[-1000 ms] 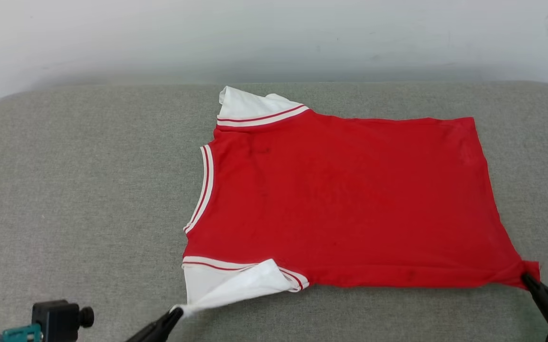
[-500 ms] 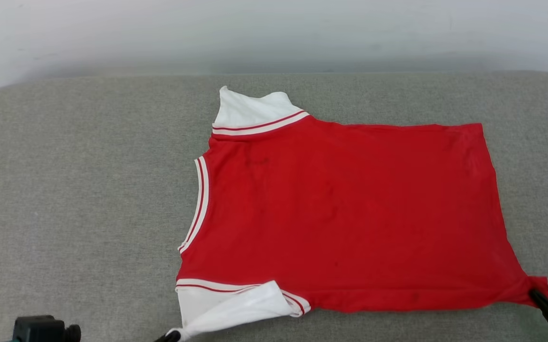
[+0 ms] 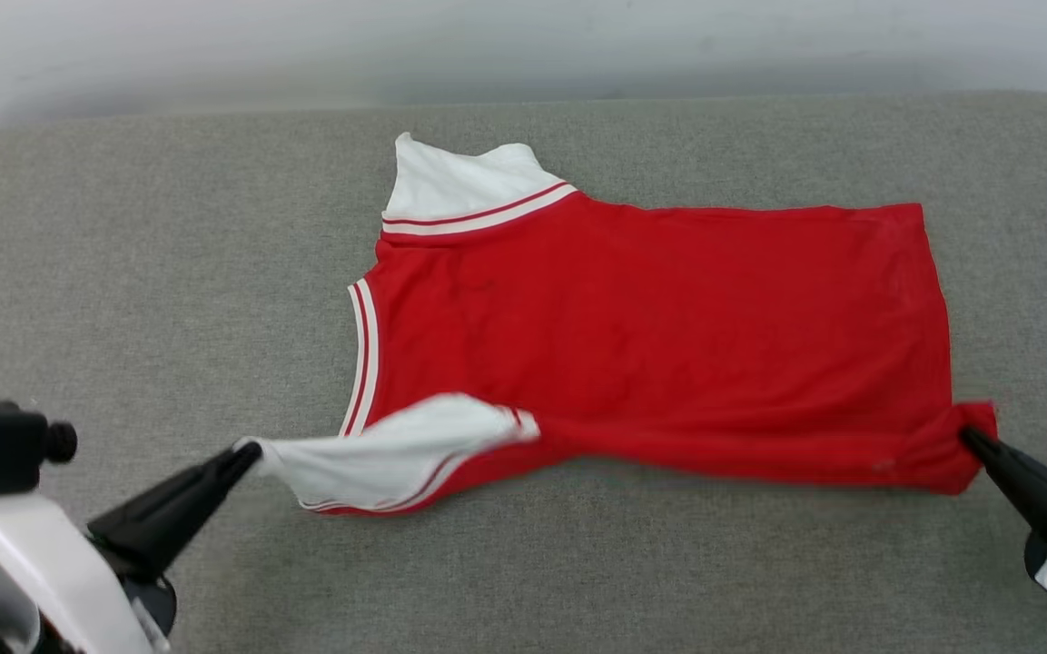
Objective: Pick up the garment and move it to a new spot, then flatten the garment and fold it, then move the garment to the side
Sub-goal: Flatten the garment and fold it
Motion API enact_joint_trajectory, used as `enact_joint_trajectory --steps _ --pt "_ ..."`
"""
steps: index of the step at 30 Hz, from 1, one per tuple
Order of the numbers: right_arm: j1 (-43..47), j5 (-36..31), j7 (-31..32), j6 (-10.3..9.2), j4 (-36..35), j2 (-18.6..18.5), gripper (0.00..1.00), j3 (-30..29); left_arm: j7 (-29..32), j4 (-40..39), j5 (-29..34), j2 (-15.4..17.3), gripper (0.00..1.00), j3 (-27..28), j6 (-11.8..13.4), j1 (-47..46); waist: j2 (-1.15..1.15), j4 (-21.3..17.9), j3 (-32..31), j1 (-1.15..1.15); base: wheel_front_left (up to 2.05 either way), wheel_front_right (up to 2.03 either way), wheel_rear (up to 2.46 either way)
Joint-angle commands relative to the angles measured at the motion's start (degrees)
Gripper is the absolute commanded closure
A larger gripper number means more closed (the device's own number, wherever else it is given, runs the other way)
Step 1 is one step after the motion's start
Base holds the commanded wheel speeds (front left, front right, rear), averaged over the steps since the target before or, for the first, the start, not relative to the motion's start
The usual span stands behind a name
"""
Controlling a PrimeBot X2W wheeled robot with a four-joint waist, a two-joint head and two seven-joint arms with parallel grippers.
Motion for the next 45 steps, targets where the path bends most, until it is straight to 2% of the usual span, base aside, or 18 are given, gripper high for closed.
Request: enact_joint_trajectory --steps 1,7,14,23,29,38,45 --pt "-1.4 -0.4 0.4 -0.04 0.4 0.6 1.00 -0.1 0.6 1.1 0.3 -0.1 1.00 -0.3 -0.4 -1.7 0.00 0.0 0.2 -0.01 0.00 0.00 0.00" --pt "-7.0 -2.2 2.5 -0.04 3.3 2.9 1.00 -0.8 4.1 10.3 0.8 -3.5 1.00 -4.3 -2.8 -12.8 0.00 -0.1 0.9 -0.01 0.00 0.00 0.00" --pt "-12.1 -4.4 2.9 -0.03 8.2 4.4 1.00 -2.1 5.6 22.0 3.7 -8.9 1.00 -9.7 -5.5 -24.1 0.00 -0.2 1.9 -0.01 0.00 0.00 0.00" --pt "-16.2 -5.9 4.6 -0.04 12.4 2.6 1.00 -3.3 4.5 31.5 6.4 -13.1 1.00 -15.5 -6.9 -33.1 0.00 0.4 3.8 -0.01 0.00 0.00 0.00" --pt "-17.8 -6.5 6.5 -0.04 15.1 3.0 1.00 -4.0 3.5 35.0 6.6 -13.9 1.00 -20.1 -7.0 -36.4 0.00 0.8 4.9 -0.01 0.00 0.00 0.00" --pt "-19.8 -7.5 8.2 -0.04 17.4 4.5 1.00 -3.0 -3.2 40.5 8.8 -14.8 1.00 -25.2 -7.0 -42.3 0.00 1.0 6.8 -0.01 0.00 0.00 0.00" --pt "-20.5 -7.7 9.1 -0.04 18.6 5.1 1.00 -1.9 -5.1 44.4 8.8 -14.8 1.00 -29.4 -7.0 -45.3 0.00 0.8 7.7 -0.01 0.00 0.00 0.00"
